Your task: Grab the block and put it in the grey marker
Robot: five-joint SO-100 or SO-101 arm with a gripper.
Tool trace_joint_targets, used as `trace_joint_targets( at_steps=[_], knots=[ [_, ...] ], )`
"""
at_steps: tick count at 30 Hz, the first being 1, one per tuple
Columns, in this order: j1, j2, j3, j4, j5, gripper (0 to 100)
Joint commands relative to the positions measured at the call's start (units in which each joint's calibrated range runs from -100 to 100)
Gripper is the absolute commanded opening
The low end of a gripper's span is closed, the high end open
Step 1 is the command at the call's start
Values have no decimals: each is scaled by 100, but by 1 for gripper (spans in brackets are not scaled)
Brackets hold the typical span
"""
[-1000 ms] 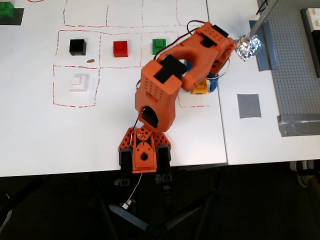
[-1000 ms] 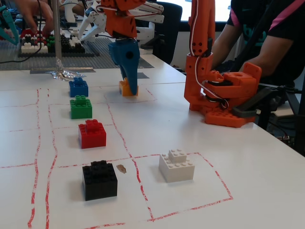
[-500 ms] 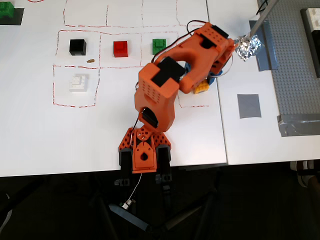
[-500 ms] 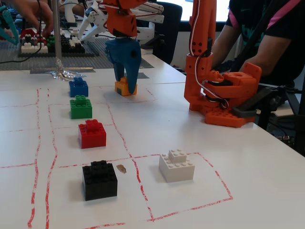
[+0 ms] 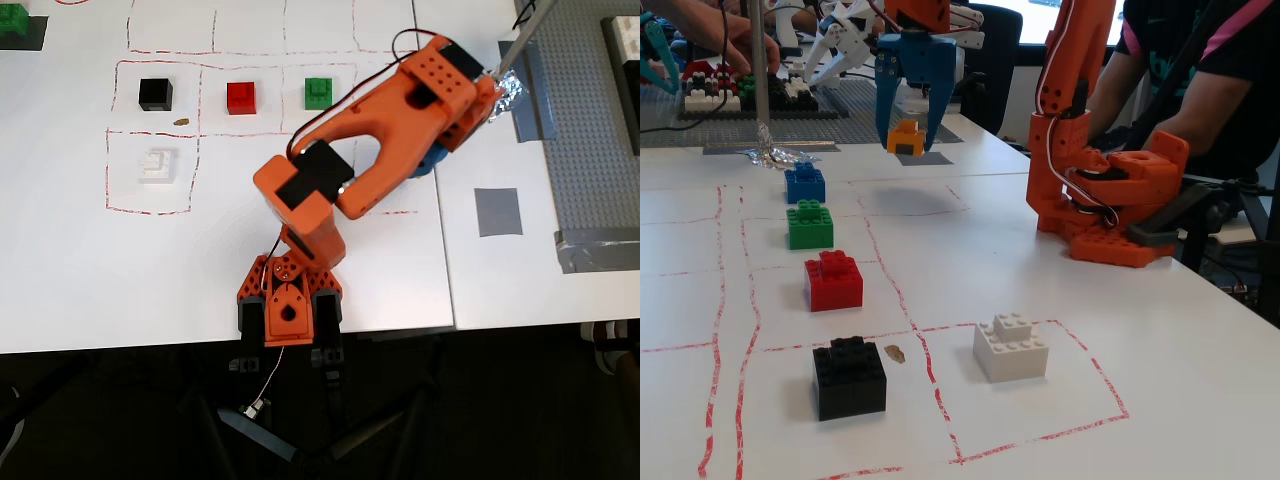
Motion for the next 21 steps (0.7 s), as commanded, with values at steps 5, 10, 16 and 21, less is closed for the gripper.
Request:
trace_joint_targets(
  at_steps=[5, 10, 16, 21],
  knots=[
    [1186, -123, -1029, -83, 1123, 0],
    [1865, 558, -1619, -393, 1573, 0],
    [2315, 1213, -2244, -474, 2076, 0],
    [2624, 1532, -2398, -883, 2330, 0]
  ],
)
